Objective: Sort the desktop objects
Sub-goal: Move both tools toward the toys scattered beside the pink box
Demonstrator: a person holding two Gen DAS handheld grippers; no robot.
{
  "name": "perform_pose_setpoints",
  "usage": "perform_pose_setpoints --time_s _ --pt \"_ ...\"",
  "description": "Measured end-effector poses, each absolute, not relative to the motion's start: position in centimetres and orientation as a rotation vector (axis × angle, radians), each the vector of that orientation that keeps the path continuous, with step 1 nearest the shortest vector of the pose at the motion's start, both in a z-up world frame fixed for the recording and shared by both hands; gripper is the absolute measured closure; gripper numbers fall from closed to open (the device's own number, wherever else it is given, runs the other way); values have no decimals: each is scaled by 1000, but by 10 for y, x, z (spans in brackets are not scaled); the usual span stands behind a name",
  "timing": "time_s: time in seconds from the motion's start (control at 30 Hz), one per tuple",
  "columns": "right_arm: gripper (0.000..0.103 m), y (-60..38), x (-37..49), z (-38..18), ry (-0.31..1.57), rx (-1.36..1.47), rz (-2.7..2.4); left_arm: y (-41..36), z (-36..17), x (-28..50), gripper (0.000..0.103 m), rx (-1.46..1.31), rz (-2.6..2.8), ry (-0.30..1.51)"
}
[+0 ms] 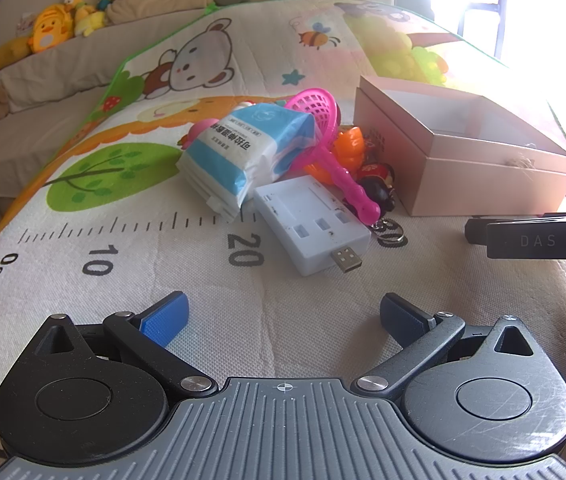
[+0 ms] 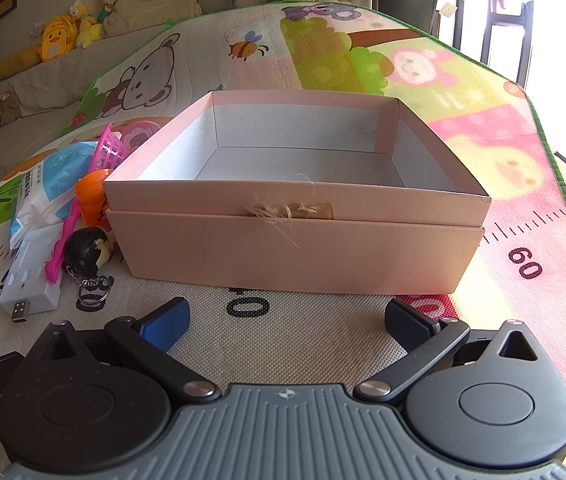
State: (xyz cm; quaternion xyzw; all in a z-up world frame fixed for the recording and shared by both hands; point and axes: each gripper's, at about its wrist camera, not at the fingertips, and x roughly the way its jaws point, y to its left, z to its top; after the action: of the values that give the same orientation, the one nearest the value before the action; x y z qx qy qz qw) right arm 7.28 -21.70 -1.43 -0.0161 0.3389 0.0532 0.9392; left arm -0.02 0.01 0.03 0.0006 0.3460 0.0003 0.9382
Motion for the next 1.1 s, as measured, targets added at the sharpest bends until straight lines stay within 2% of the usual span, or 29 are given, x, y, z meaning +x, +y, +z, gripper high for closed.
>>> perform_pose_setpoints --time_s 0.77,1.1 --pt "0 -217 72 -14 701 -20 99 1 2 0 0 2 -1 723" --pt "0 -205 23 -10 751 -9 37 4 4 6 0 38 -59 748"
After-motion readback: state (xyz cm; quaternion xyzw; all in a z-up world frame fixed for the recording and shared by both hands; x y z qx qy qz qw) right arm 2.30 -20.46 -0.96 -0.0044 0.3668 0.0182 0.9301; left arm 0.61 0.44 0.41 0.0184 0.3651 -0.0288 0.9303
